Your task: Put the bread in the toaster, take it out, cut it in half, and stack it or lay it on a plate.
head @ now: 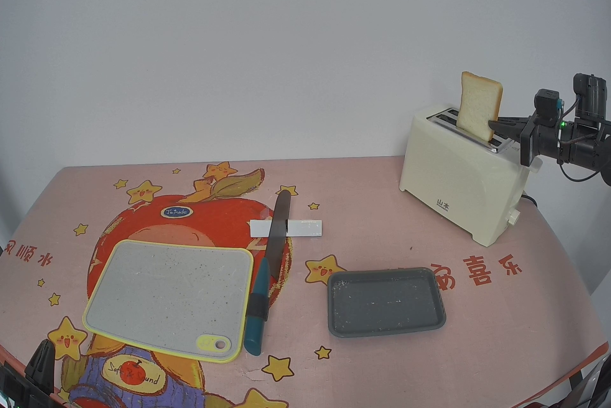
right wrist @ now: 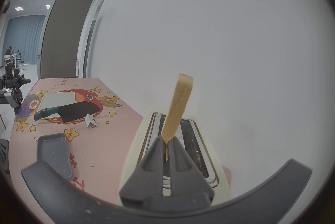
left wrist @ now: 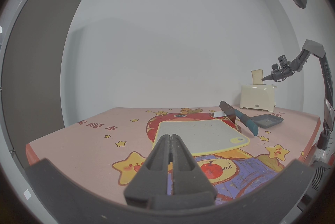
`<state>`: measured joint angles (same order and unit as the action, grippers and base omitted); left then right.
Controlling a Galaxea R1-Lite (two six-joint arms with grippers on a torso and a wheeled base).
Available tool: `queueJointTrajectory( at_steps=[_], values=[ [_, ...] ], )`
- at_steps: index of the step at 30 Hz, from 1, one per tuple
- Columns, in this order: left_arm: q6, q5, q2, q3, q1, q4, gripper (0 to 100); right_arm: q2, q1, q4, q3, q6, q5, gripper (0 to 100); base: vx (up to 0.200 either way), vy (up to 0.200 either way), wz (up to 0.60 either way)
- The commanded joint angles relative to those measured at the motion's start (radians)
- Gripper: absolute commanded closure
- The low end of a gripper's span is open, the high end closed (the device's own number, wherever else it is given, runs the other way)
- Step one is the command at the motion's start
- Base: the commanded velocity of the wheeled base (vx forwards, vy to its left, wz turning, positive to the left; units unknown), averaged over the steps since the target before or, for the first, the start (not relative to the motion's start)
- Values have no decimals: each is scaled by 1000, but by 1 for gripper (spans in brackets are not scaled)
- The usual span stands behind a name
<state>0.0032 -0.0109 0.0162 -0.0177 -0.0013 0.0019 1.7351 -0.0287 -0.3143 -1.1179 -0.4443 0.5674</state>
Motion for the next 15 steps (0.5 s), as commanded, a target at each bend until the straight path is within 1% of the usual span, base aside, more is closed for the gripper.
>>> queueJointTrajectory(
  at_steps=[1,15],
  values=[
    [0,0,-16,18,0,1,100,-2,1,0,1,-2,0,100,0,0,0],
    [0,0,-16,18,0,0,100,24,1,-8,-2,-2,-3,100,0,0,0]
  ],
)
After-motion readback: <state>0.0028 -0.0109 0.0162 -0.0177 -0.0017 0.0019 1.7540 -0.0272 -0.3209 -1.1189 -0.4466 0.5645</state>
